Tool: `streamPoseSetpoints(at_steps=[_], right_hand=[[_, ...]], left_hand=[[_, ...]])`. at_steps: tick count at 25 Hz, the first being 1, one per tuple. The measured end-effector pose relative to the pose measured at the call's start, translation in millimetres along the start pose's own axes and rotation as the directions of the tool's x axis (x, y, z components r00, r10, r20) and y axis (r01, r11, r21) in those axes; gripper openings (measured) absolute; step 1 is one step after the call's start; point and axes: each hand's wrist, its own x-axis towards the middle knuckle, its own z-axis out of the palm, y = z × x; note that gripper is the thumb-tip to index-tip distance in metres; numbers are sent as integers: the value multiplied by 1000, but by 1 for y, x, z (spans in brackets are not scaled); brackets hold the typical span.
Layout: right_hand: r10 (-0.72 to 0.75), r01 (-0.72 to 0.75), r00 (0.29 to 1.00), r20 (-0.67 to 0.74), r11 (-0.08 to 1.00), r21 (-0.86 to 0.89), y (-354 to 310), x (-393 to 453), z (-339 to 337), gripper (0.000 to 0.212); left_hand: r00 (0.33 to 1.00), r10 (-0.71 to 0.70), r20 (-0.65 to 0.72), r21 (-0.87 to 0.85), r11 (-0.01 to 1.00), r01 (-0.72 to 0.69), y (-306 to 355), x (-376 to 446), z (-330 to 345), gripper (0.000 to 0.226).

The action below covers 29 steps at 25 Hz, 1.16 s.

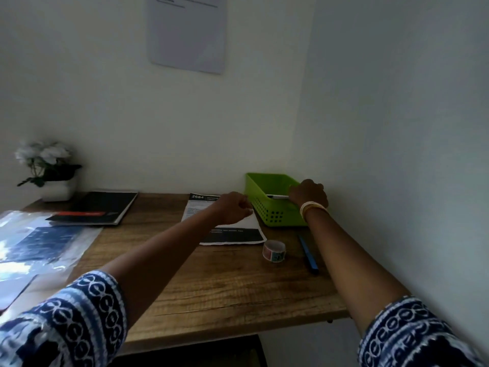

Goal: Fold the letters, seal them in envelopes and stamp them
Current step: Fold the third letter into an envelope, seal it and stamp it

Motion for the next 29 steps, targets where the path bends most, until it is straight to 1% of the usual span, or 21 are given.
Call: streamPoseSetpoints(at_steps=[2, 3, 4, 6, 8, 11, 14, 16, 18, 20, 22, 23, 24, 25, 27, 28, 29], right_hand=[[-25, 13, 997, -75, 988, -154, -6, -15, 5, 53], [-73, 44, 987, -140, 979, -200, -11, -25, 7, 52], [-128, 86, 973, -191, 973, -215, -19, -38, 10, 50], [-235, 202, 949, -212, 965, -166, -37, -67, 19, 45], [-329, 321, 932, -150, 944, -78, -57, -100, 35, 39], [-459, 458, 888, 9, 888, 45, -82, -153, 62, 31], [-528, 516, 840, 126, 849, 115, -102, -203, 86, 25], [-576, 539, 794, 194, 815, 211, -118, -233, 97, 20], [-633, 571, 731, 255, 772, 277, -130, -255, 109, 19], [-674, 624, 664, 324, 738, 257, -137, -273, 119, 26], [-690, 689, 622, 371, 707, 158, -139, -282, 127, 35], [-692, 705, 621, 368, 698, 122, -139, -282, 128, 36], [-685, 704, 639, 350, 704, 92, -138, -278, 128, 36], [-669, 693, 671, 320, 719, 49, -136, -270, 126, 36], [-612, 636, 759, 221, 769, -57, -128, -246, 122, 37], [-574, 595, 798, 181, 799, -87, -122, -232, 120, 37], [-537, 557, 826, 172, 825, -99, -115, -218, 117, 37]], left_hand=[[1000, -16, 6, 75, 997, 15, -8, -19, -9, 29], [999, -33, 6, 99, 995, 33, -13, -28, -13, 29], [999, -49, 5, 120, 992, 48, -19, -39, -17, 28], [996, -89, 8, 143, 986, 87, -33, -59, -23, 27], [992, -127, -16, 154, 980, 128, -47, -82, -32, 26], [980, -186, -77, 180, 964, 197, -66, -122, -48, 24], [967, -233, -107, 261, 932, 253, -89, -166, -64, 26], [956, -255, -144, 334, 897, 290, -108, -196, -75, 26], [947, -269, -177, 315, 896, 314, -124, -218, -82, 24], [947, -263, -185, 304, 901, 309, -135, -238, -82, 26], [956, -226, -189, 338, 899, 279, -138, -250, -77, 32], [958, -209, -194, 360, 894, 268, -138, -253, -75, 33], [958, -204, -200, 377, 887, 268, -138, -253, -74, 33], [957, -205, -207, 383, 883, 272, -137, -252, -74, 32], [949, -224, -222, 365, 884, 293, -133, -248, -74, 32], [945, -233, -229, 351, 886, 303, -131, -245, -73, 32], [943, -237, -234, 342, 888, 308, -128, -243, -72, 32]])
